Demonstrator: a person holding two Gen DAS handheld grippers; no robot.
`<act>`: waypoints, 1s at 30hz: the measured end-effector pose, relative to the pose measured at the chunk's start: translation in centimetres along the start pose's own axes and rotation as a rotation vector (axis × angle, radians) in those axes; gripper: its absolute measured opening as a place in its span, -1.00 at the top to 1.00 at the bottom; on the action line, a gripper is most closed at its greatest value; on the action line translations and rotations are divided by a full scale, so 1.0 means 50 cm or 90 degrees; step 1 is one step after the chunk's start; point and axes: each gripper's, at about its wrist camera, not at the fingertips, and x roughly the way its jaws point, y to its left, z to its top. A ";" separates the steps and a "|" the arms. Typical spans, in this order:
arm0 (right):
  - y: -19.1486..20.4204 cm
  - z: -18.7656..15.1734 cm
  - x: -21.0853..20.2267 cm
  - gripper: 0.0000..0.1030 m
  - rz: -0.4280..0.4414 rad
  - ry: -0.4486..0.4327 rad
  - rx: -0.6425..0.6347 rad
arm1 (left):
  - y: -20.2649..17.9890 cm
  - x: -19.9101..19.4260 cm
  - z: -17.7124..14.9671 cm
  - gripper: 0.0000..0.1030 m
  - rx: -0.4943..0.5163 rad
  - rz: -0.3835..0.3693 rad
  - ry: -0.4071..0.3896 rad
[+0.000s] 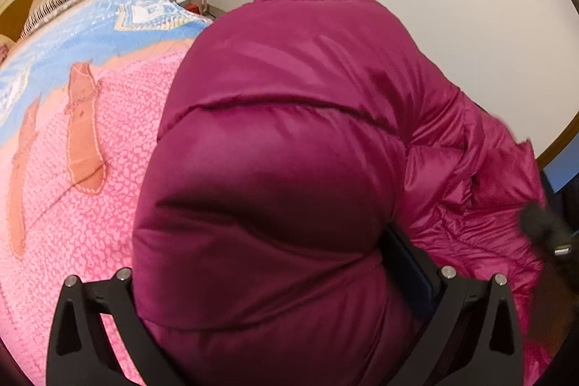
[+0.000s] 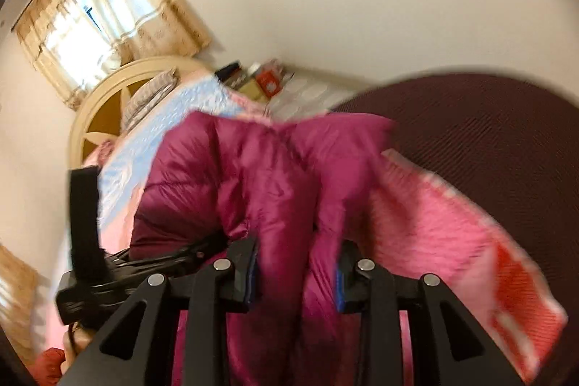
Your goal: Fold large clothes
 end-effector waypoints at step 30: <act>0.051 -0.052 0.153 0.39 -0.124 0.047 -0.060 | -0.005 -0.041 -0.025 -1.00 -0.011 0.014 0.004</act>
